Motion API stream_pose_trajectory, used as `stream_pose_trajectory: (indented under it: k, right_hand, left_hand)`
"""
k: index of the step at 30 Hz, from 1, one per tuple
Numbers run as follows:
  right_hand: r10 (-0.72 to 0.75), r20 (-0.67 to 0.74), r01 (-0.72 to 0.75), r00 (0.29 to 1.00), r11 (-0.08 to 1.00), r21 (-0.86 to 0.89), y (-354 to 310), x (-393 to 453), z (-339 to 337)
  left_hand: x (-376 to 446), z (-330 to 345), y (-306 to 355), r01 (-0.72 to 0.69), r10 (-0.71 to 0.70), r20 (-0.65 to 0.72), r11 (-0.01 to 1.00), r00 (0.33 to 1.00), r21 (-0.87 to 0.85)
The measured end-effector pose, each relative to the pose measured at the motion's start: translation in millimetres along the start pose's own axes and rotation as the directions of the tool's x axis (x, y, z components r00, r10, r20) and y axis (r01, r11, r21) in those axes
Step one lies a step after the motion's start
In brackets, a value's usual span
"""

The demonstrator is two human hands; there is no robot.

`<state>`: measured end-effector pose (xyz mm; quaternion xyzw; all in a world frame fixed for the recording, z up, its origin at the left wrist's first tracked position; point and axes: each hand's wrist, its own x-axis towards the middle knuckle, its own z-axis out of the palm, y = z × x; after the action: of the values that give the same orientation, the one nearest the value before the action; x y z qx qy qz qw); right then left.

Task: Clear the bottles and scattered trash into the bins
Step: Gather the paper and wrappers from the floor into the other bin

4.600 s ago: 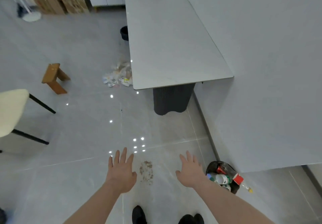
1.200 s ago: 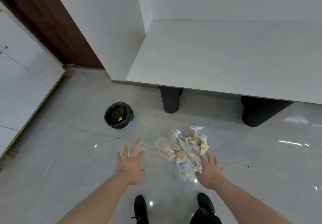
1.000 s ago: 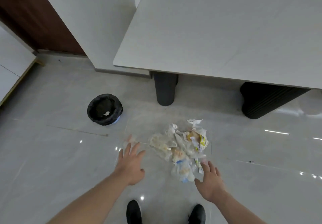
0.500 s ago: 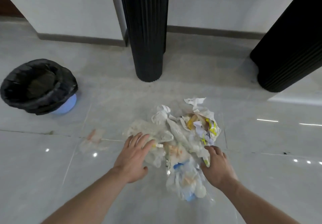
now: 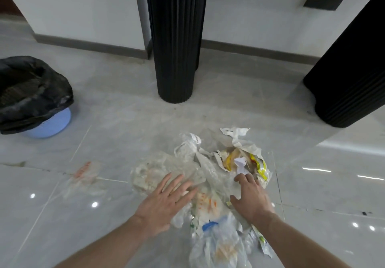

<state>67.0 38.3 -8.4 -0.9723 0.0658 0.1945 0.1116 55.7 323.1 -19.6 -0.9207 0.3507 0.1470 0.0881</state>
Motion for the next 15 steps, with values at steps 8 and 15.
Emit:
stream_pose_trajectory:
  k: [8, 15]
  right_hand:
    - [0.052, -0.02, -0.049, 0.998, 0.992, 0.118, -5, 3, 3]
    - [0.022, -0.098, 0.0, 0.995, 0.976, 0.216, 0, -6, -16]
  left_hand:
    - [0, -12, 5, 0.0, 0.0, -0.072, 1.0, 0.997, -0.002]
    - [-5, -19, -8, 0.134, -0.138, -0.153, 0.99, 0.979, -0.035]
